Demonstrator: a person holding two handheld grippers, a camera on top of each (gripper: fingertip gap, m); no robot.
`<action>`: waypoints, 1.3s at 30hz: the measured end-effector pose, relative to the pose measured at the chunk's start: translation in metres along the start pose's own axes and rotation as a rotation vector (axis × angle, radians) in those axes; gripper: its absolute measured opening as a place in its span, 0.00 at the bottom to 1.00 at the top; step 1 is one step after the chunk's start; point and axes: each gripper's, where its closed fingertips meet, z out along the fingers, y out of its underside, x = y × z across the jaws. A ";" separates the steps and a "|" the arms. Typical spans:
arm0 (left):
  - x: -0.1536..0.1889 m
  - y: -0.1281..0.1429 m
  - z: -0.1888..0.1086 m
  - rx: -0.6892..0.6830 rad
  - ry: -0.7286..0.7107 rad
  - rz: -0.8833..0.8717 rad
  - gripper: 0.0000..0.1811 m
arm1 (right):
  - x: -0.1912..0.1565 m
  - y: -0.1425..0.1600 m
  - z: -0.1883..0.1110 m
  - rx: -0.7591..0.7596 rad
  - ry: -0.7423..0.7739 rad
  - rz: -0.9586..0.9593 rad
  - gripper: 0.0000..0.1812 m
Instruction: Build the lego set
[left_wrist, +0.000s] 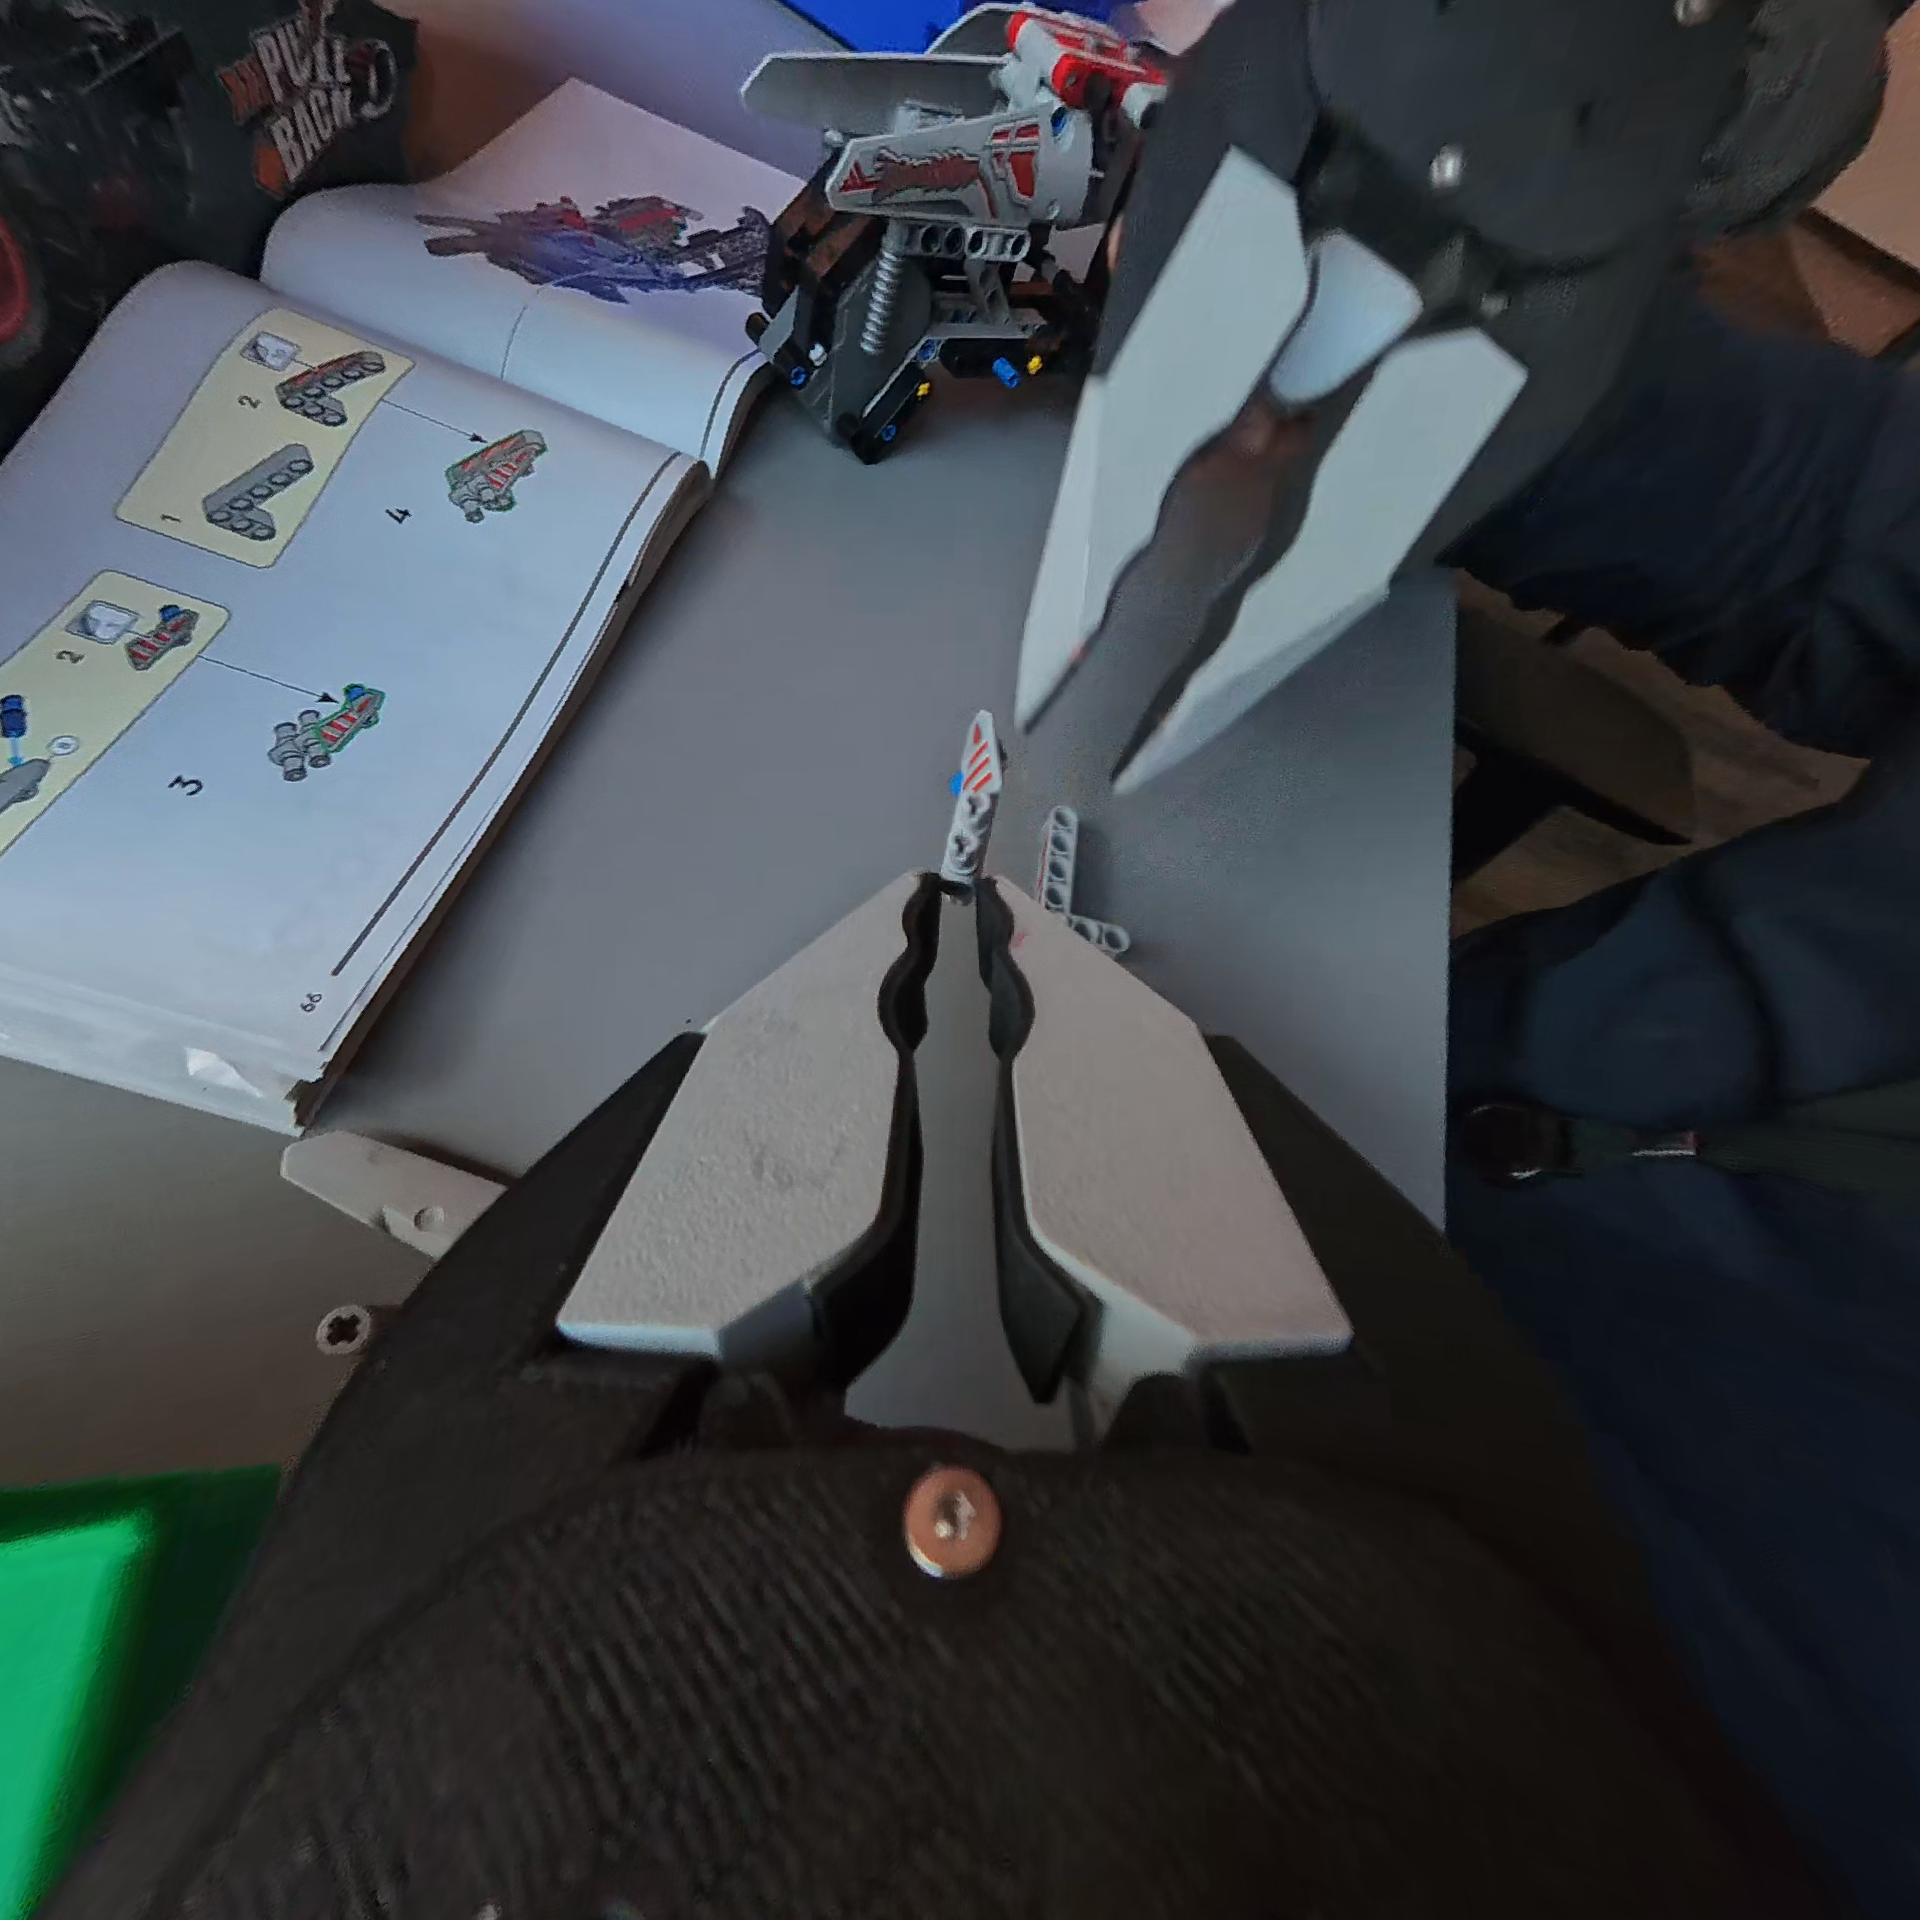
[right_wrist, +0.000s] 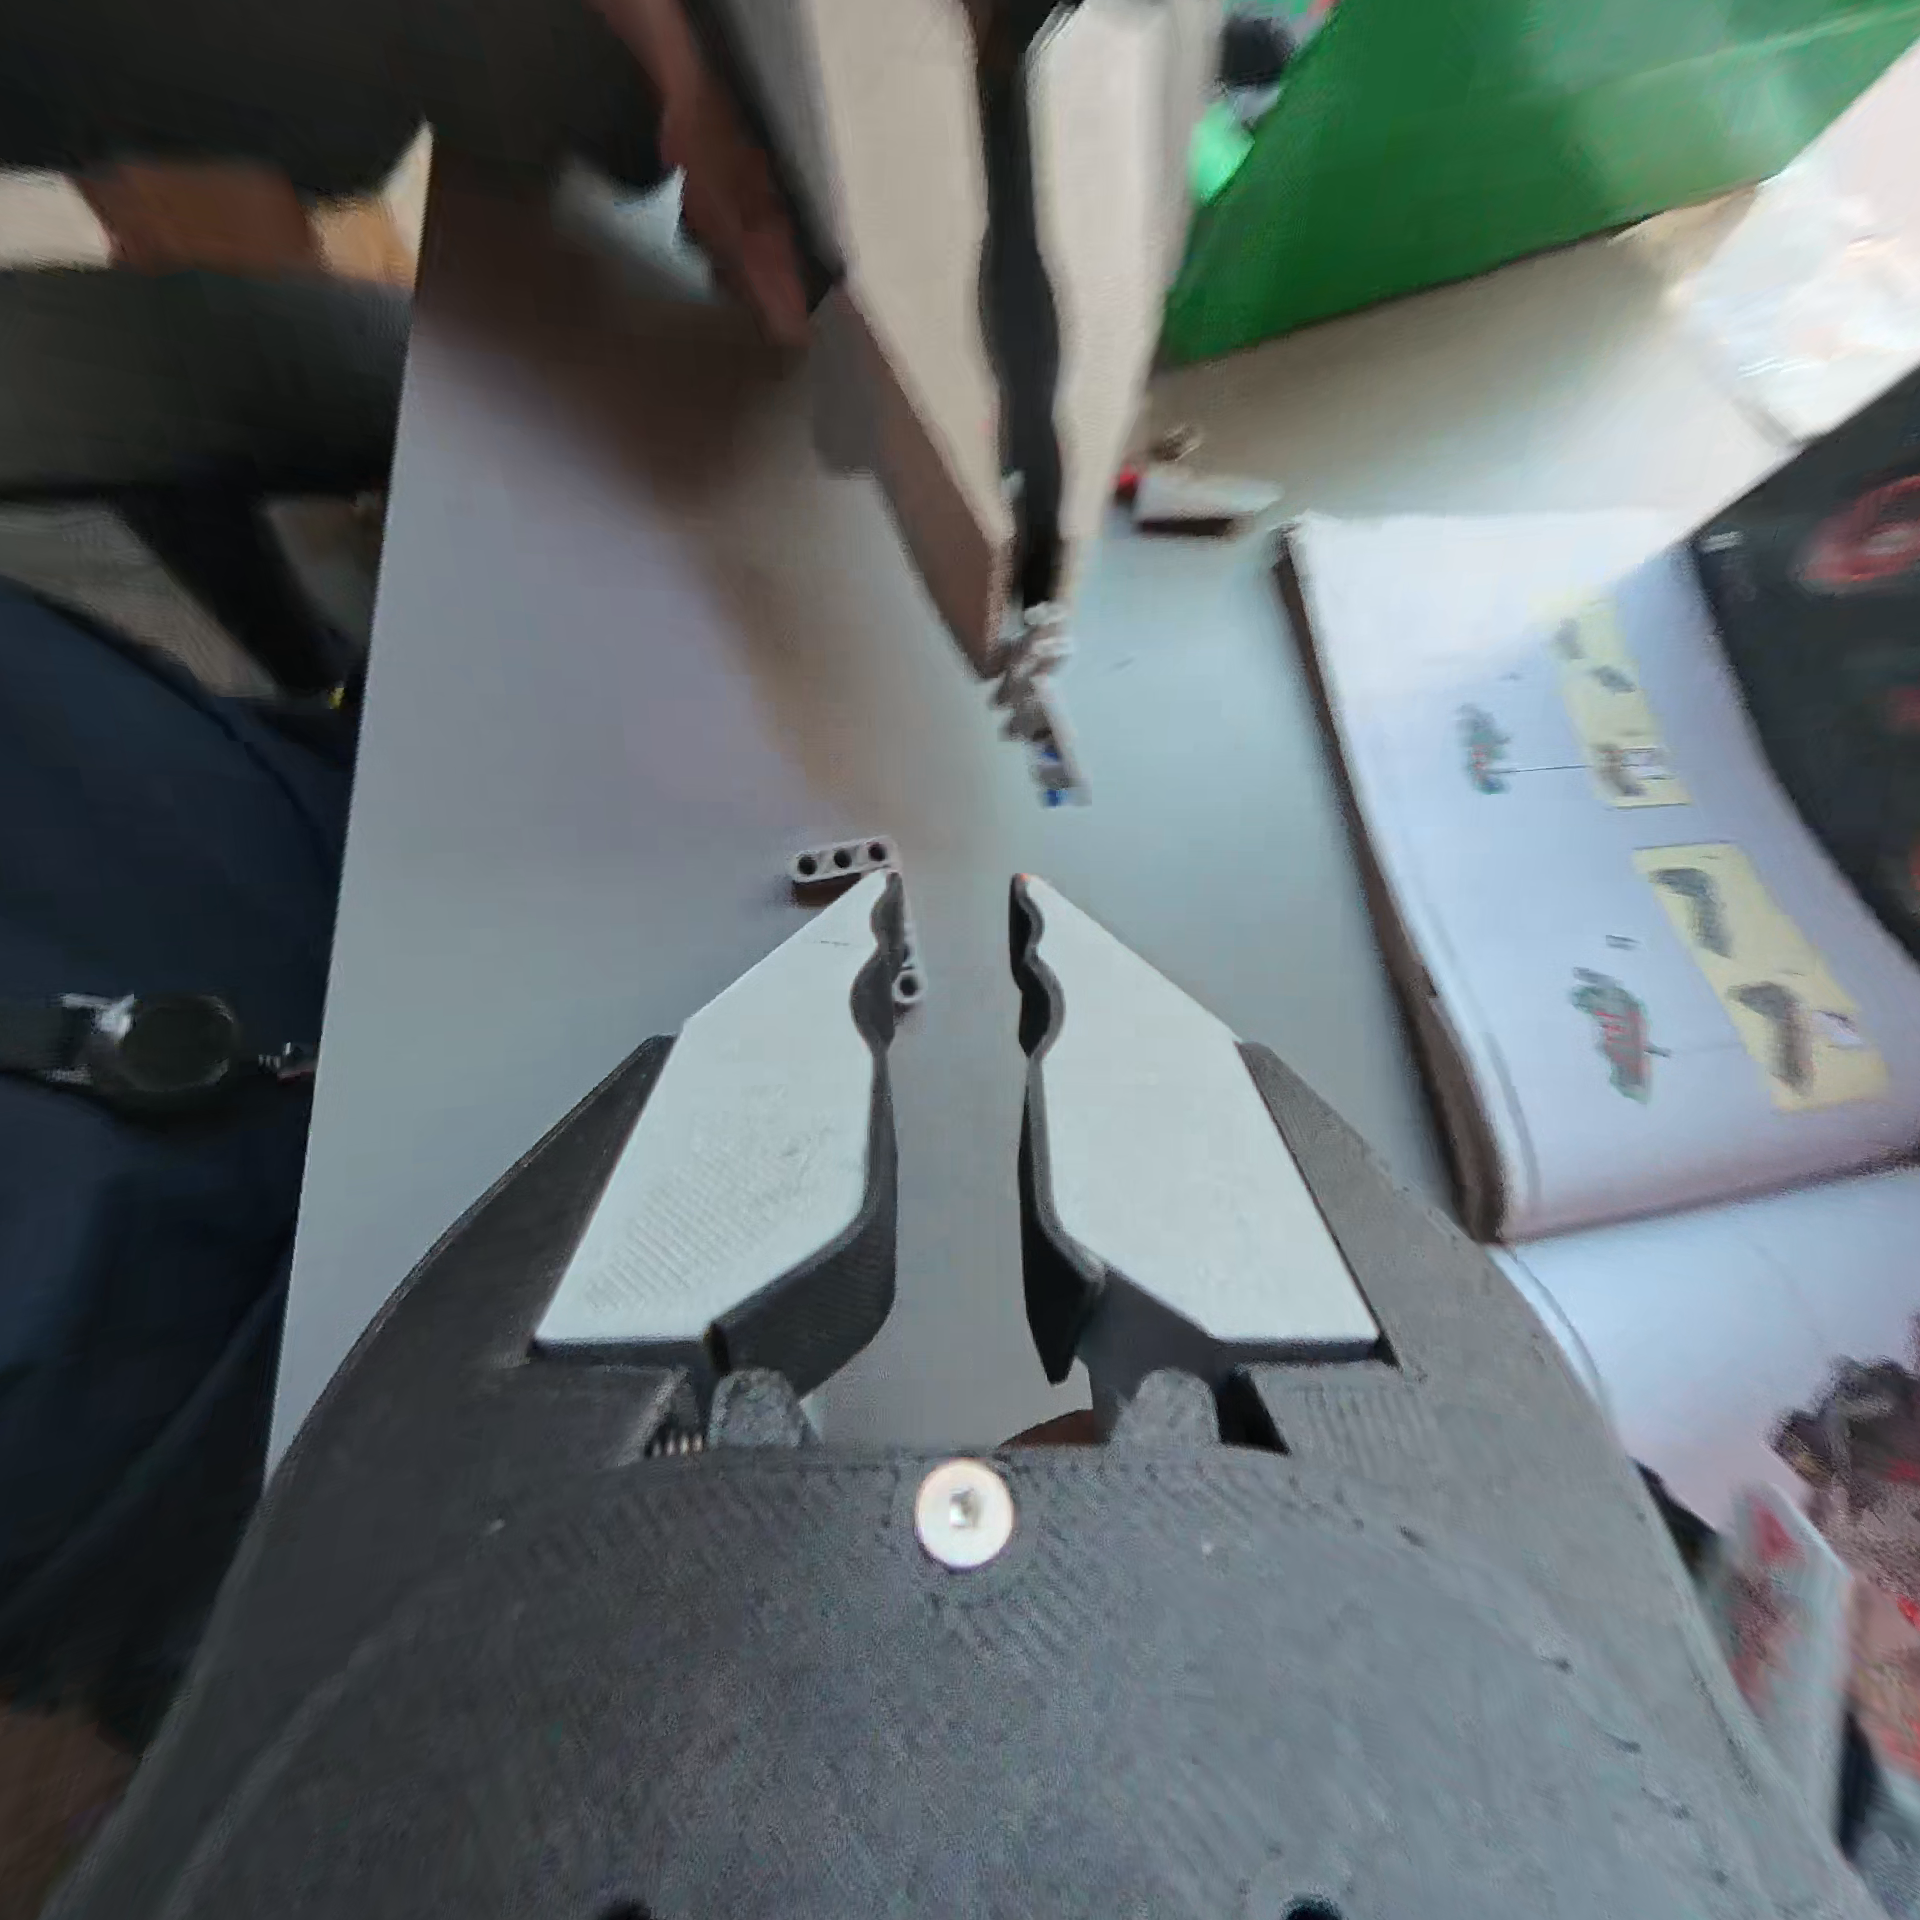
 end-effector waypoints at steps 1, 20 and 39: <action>0.003 0.000 0.001 -0.001 0.018 -0.002 0.03 | 0.008 -0.007 -0.010 0.057 0.030 0.021 0.10; 0.020 -0.003 0.025 0.005 -0.038 0.048 0.03 | -0.009 0.004 -0.002 0.051 -0.431 0.427 0.02; 0.027 0.005 0.029 -0.018 0.031 -0.104 0.13 | -0.005 0.002 -0.003 0.070 -0.266 0.224 0.02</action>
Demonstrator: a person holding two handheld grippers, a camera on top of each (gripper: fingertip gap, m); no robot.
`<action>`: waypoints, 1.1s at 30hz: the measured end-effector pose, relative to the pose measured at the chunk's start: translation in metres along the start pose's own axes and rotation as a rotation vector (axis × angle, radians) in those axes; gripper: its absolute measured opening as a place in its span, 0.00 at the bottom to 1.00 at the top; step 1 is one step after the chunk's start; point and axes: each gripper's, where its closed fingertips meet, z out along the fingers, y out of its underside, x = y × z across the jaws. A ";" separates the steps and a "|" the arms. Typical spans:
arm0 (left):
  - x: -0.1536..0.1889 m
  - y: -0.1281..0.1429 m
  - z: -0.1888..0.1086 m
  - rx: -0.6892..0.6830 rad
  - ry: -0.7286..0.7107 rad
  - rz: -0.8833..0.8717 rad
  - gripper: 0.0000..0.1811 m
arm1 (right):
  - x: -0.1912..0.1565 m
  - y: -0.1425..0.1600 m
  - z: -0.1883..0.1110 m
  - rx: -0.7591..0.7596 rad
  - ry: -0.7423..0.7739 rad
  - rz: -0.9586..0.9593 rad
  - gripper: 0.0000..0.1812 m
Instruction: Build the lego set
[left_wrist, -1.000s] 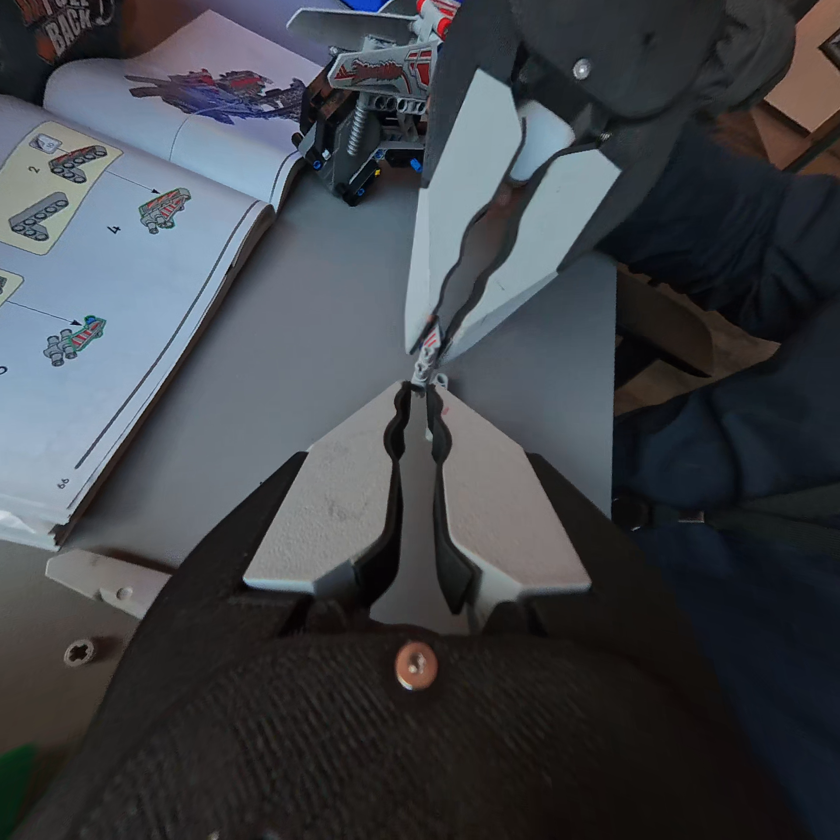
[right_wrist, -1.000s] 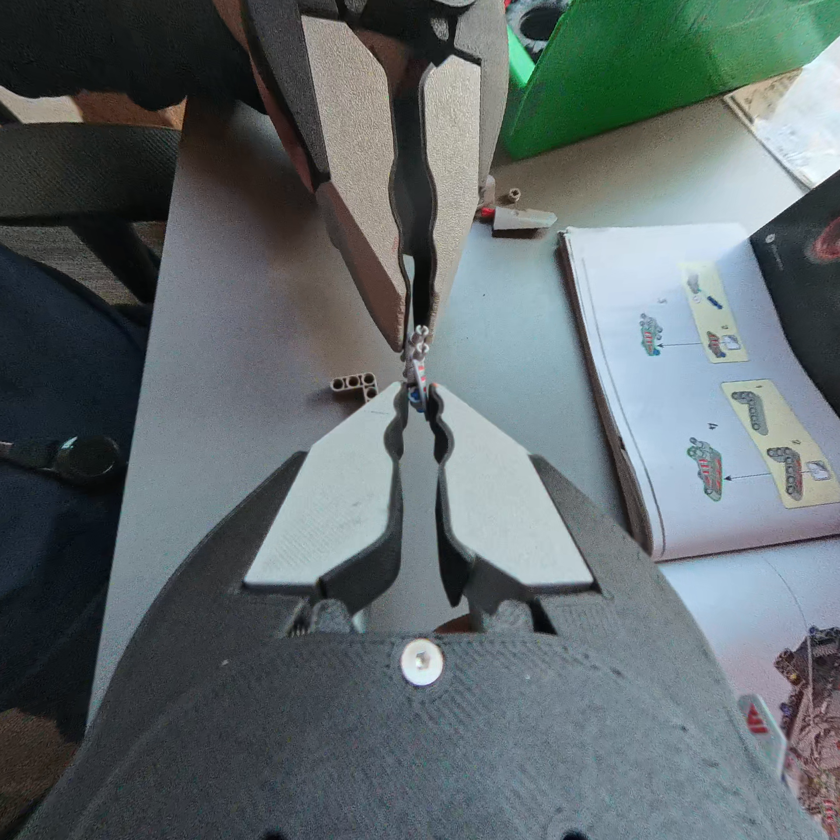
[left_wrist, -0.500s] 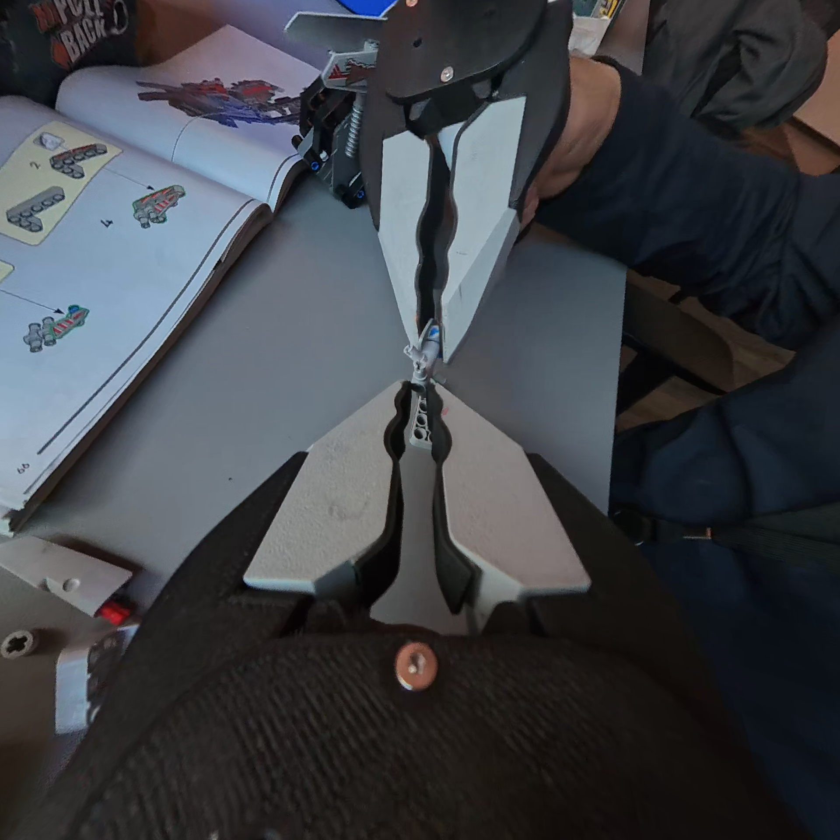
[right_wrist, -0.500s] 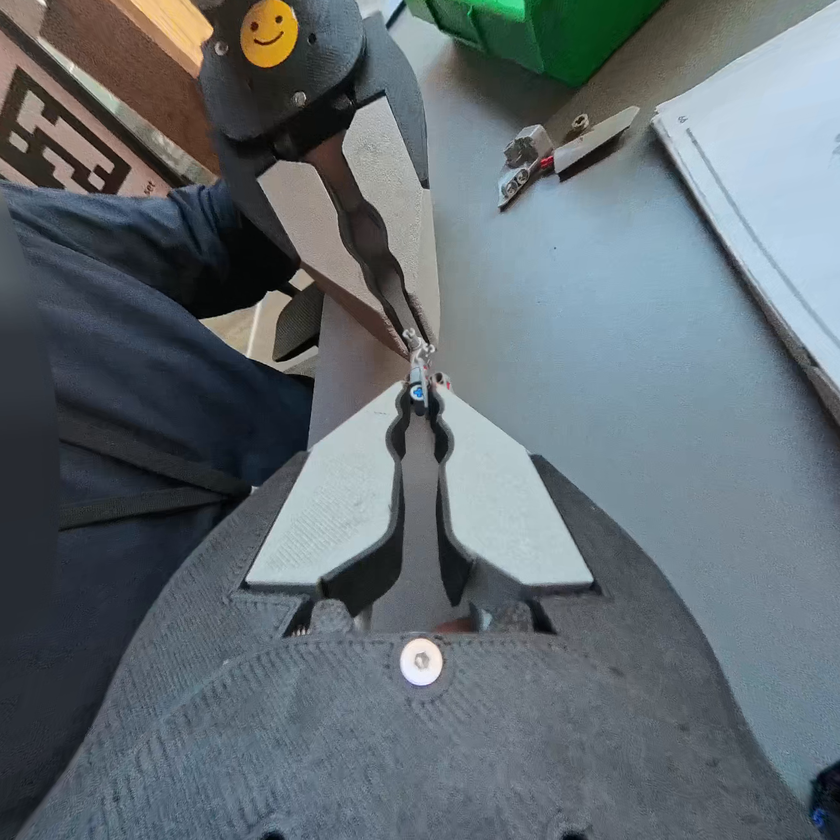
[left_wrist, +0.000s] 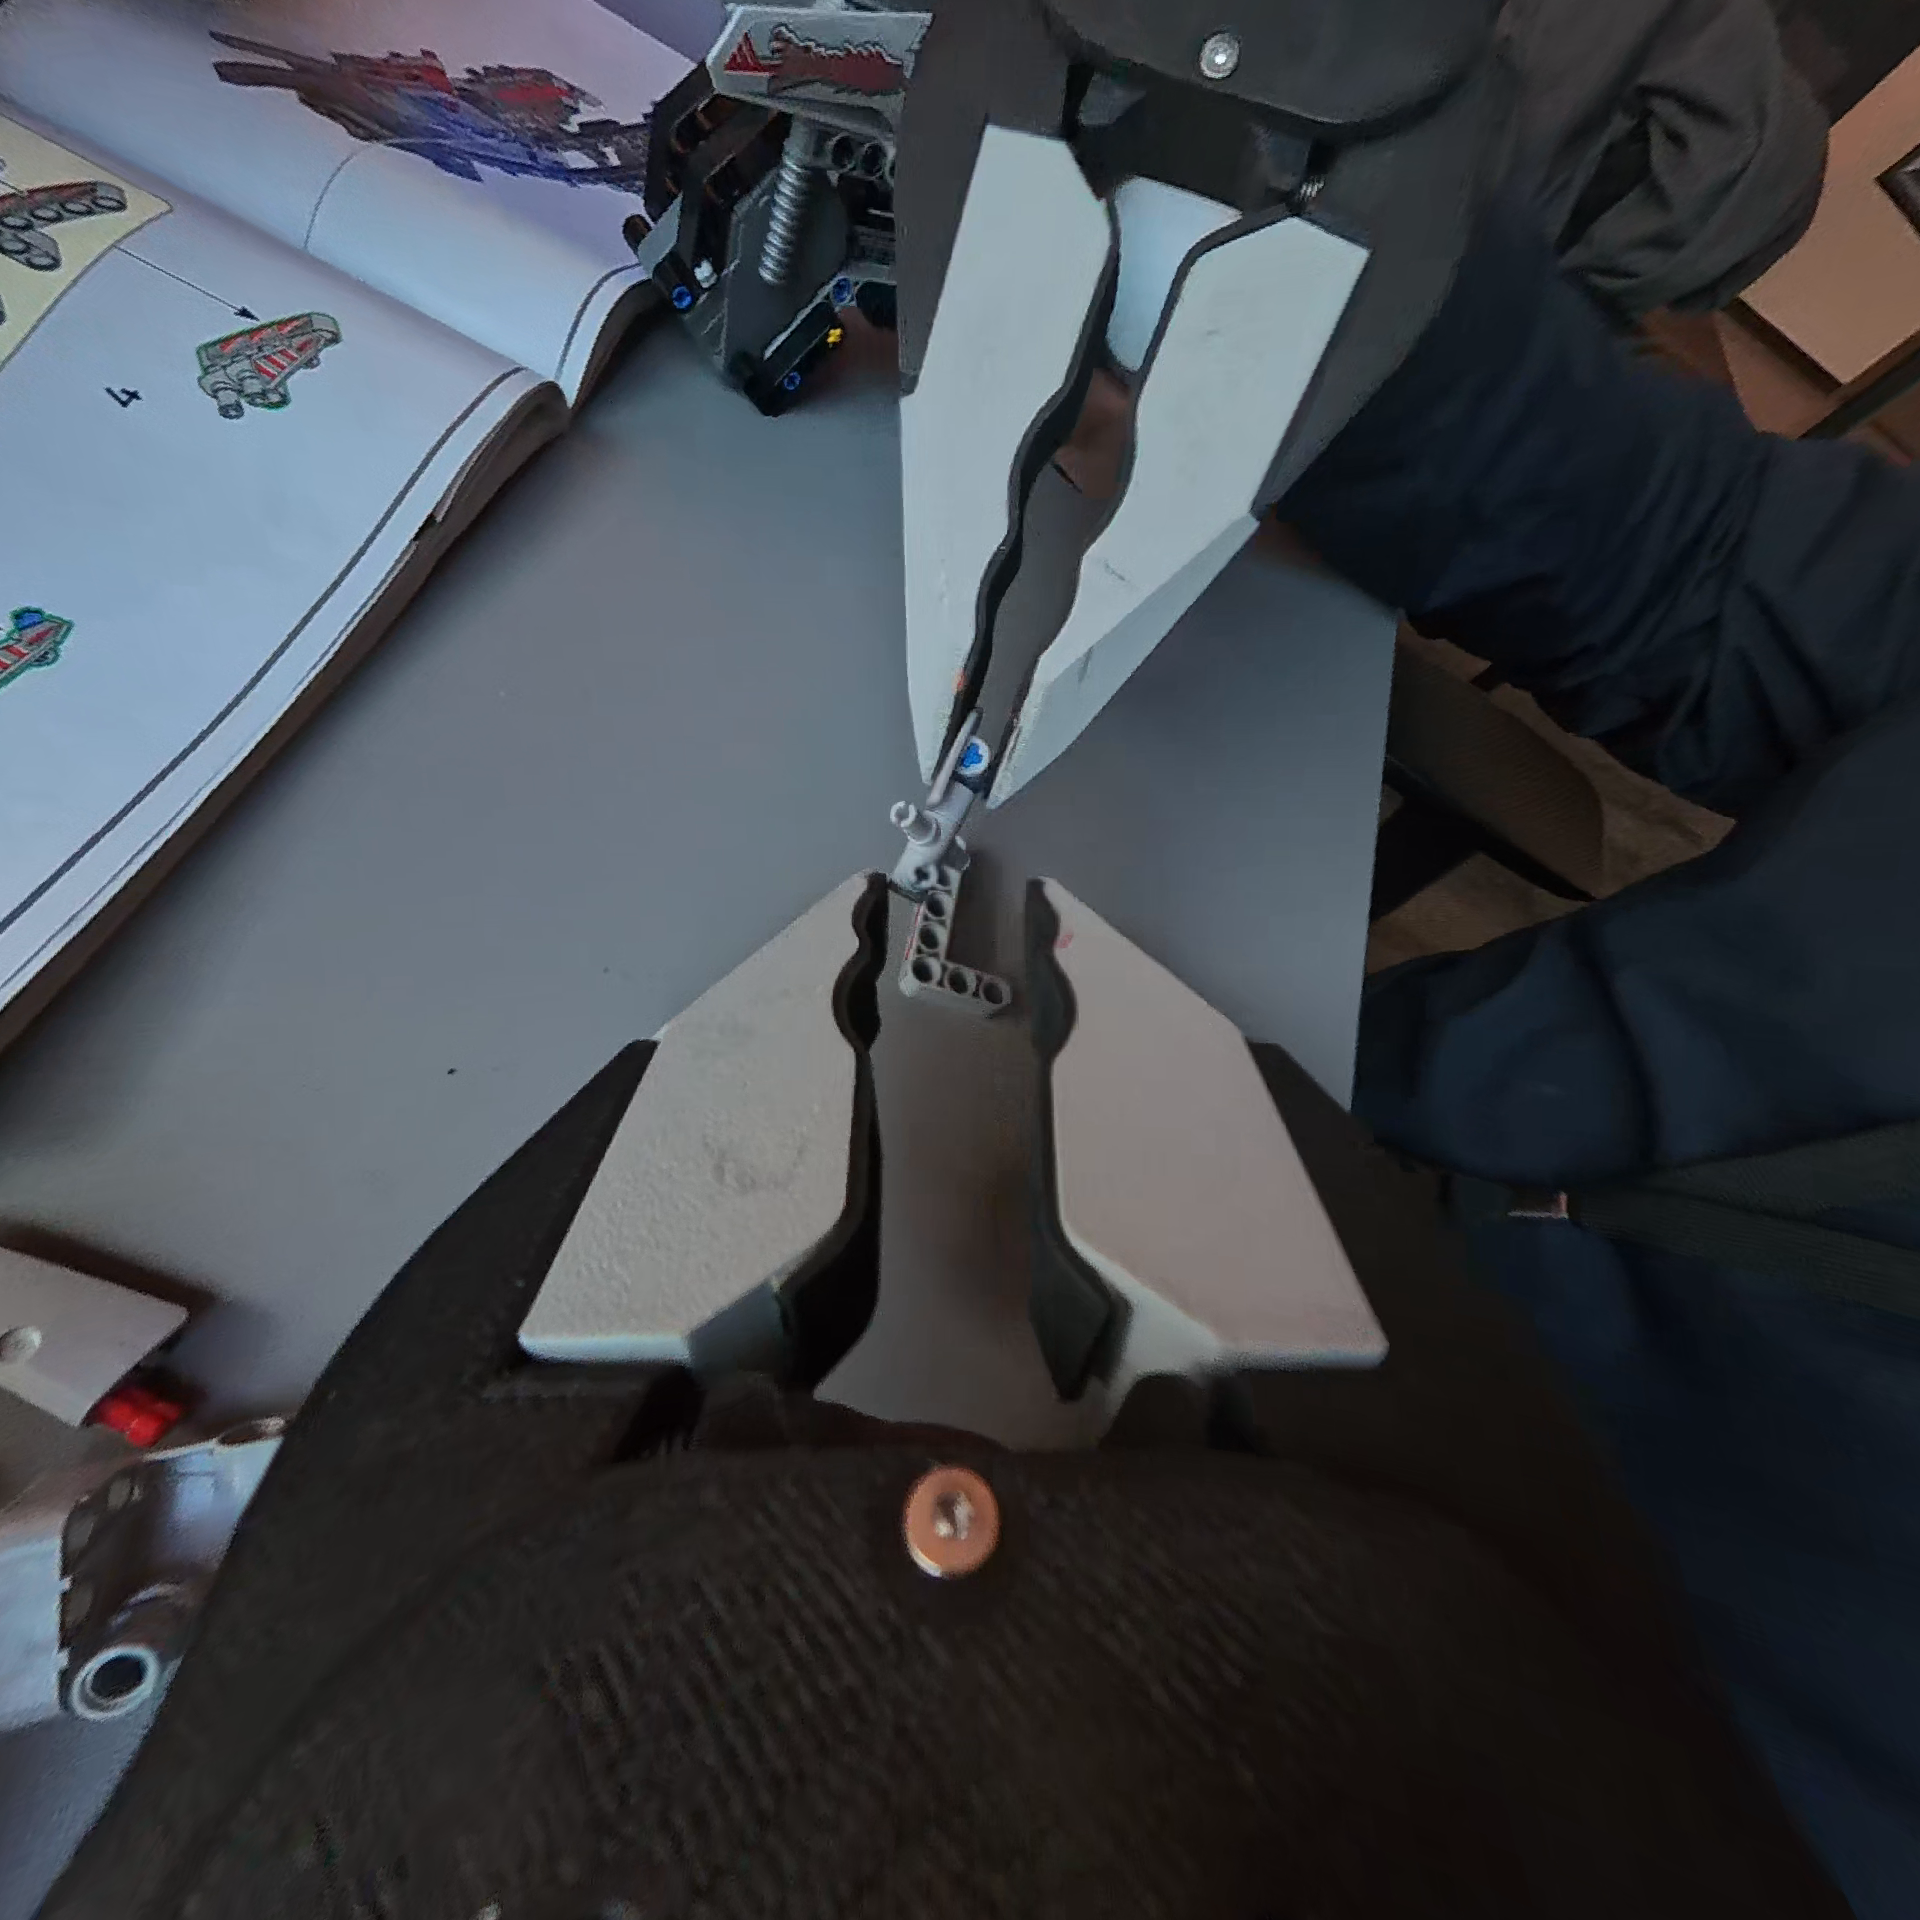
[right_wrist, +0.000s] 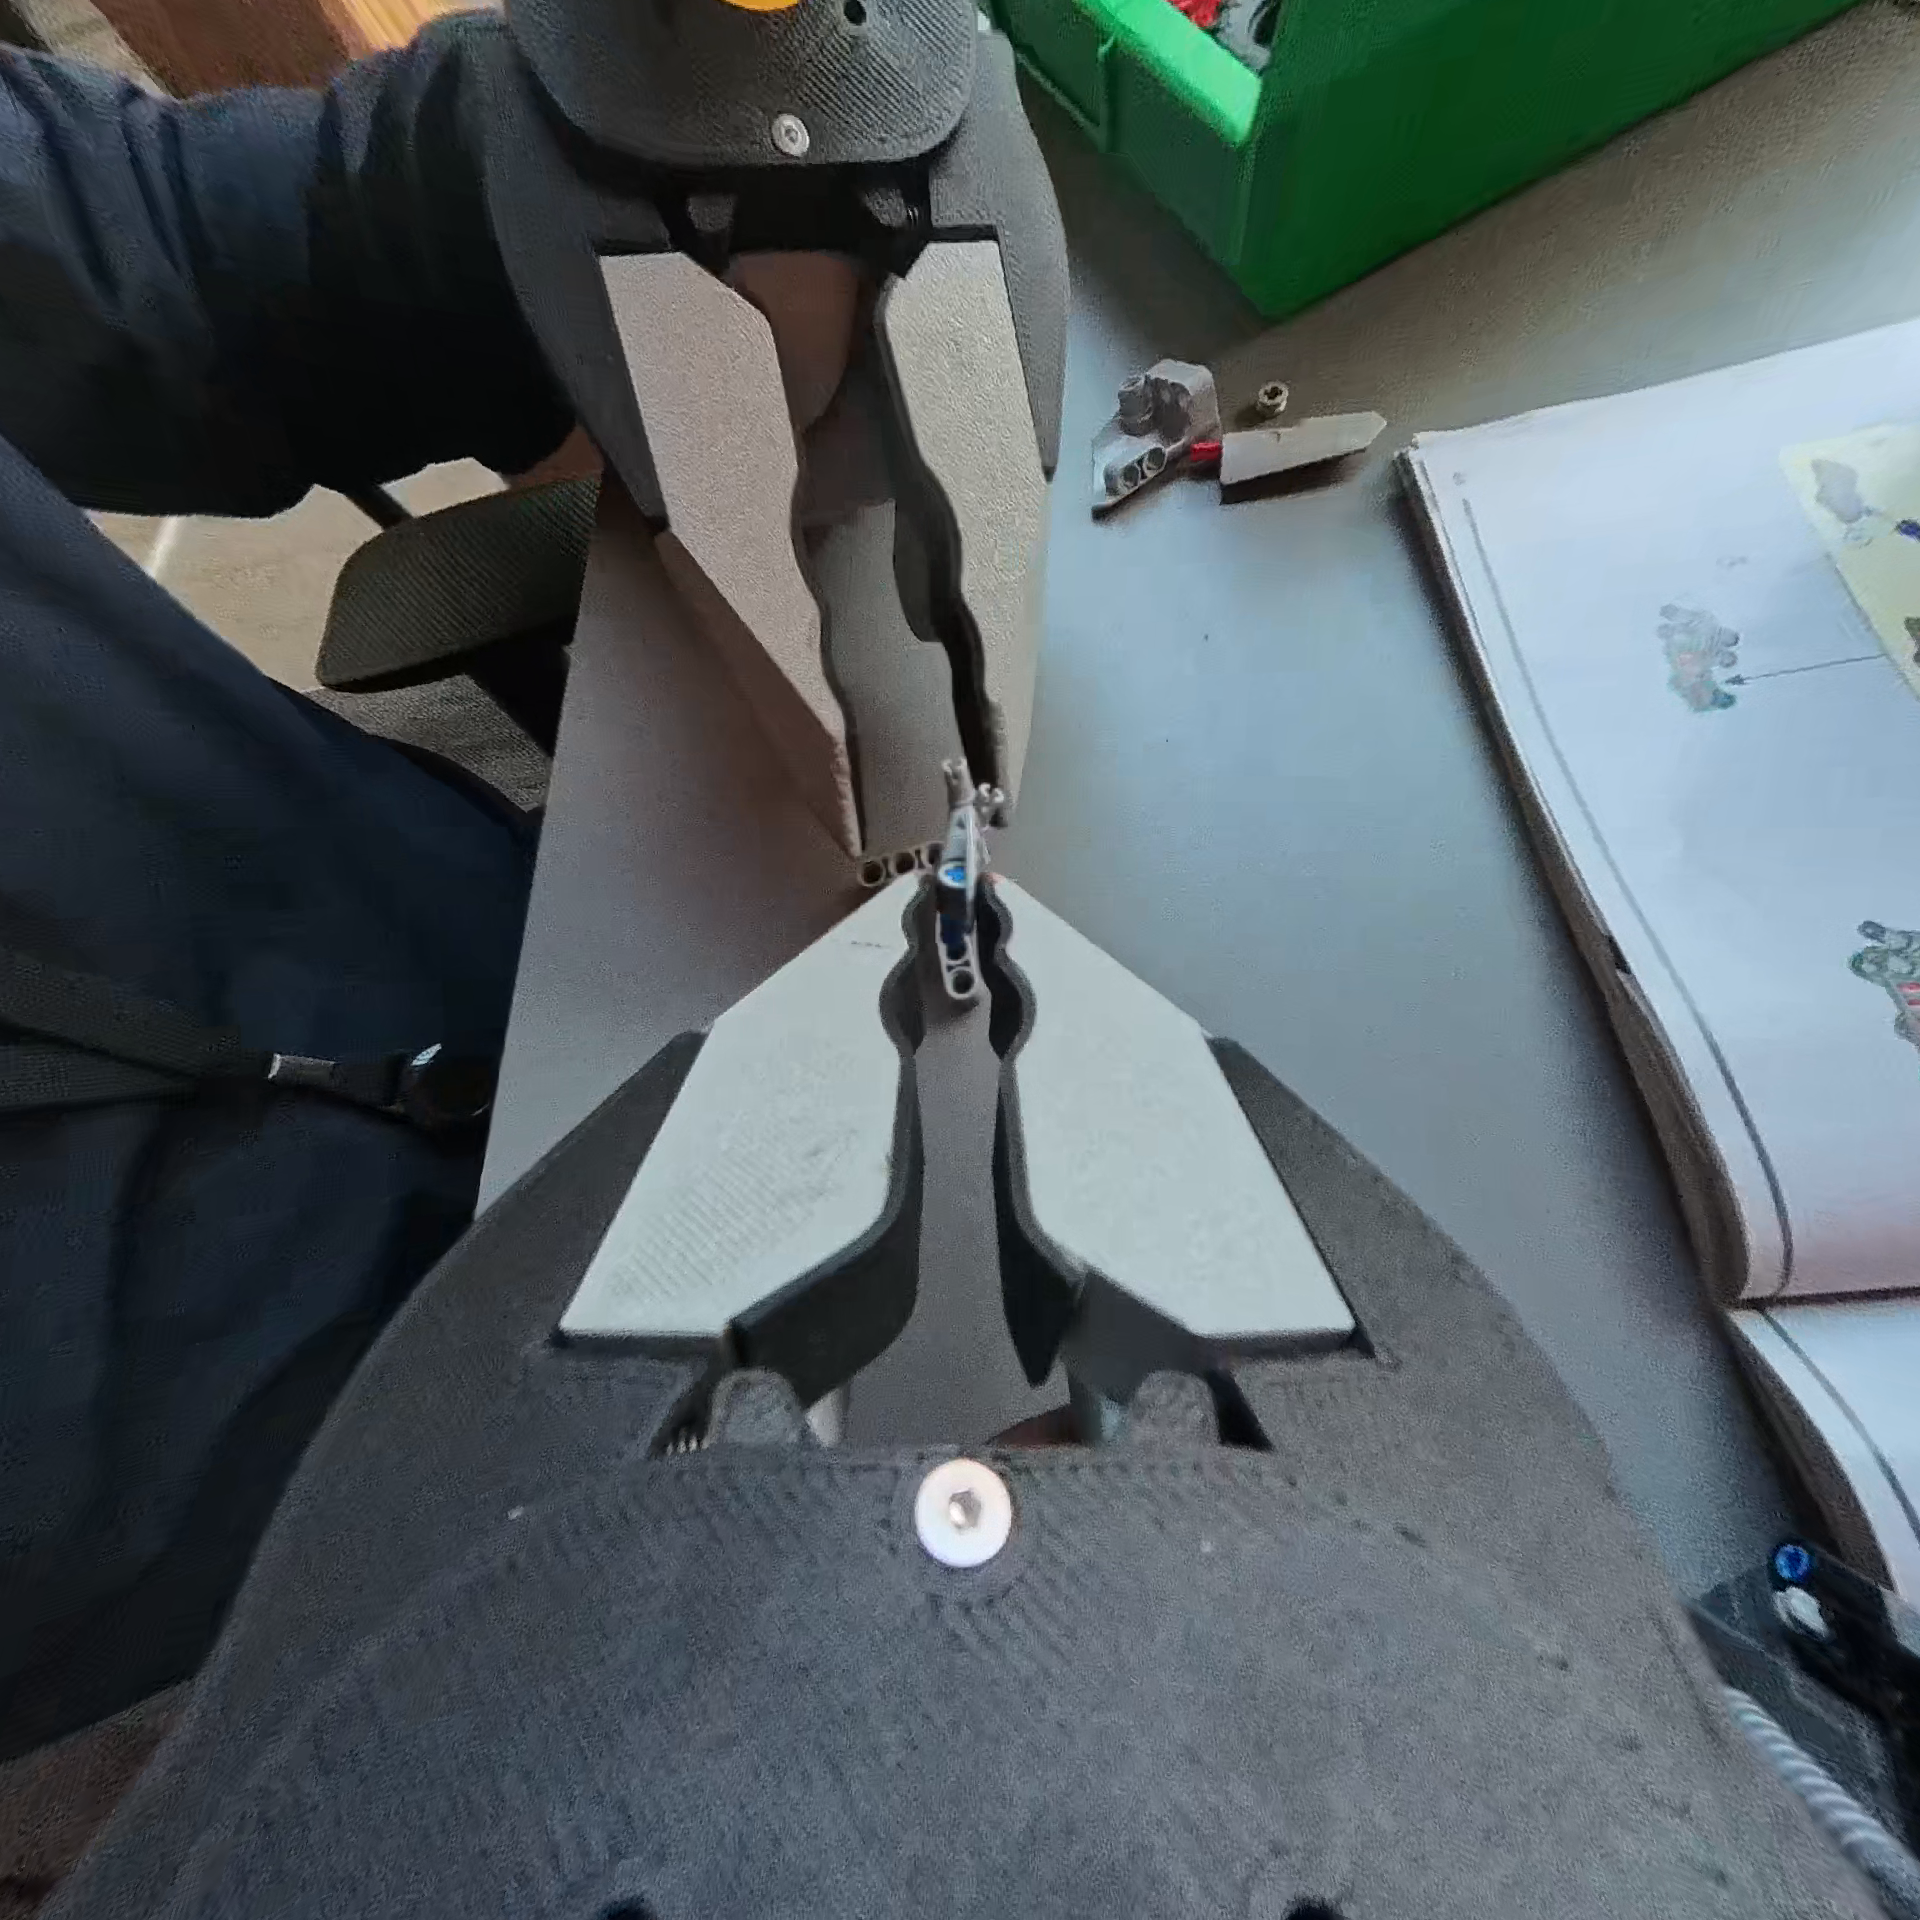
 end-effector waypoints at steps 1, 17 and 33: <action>0.001 0.001 0.001 -0.005 0.003 0.004 0.12 | -0.001 -0.002 -0.001 0.007 0.005 -0.021 0.02; -0.005 -0.005 -0.002 -0.022 -0.156 0.135 0.03 | -0.004 -0.007 0.000 0.040 0.052 -0.083 0.09; 0.015 -0.007 -0.016 0.061 0.068 0.001 0.03 | -0.020 -0.013 0.009 0.062 0.055 -0.241 0.02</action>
